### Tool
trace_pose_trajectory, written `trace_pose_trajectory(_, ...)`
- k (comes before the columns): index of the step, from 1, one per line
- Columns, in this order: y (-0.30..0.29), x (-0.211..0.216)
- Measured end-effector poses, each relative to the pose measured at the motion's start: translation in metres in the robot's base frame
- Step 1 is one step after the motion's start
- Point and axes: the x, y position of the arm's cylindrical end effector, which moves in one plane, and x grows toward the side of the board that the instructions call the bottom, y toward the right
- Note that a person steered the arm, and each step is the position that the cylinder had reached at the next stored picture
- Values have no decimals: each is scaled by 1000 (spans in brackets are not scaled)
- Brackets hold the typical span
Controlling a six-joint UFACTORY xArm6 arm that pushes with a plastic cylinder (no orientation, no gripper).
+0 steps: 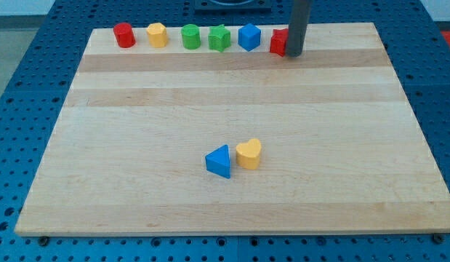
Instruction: Place the arm parallel to the blue triangle
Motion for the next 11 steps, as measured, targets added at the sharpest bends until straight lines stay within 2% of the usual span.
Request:
trace_pose_trajectory(5, 2, -22)
trace_pose_trajectory(6, 17, 3)
trace_pose_trajectory(7, 7, 33)
trace_pose_trajectory(10, -194, 119)
trace_pose_trajectory(11, -243, 168)
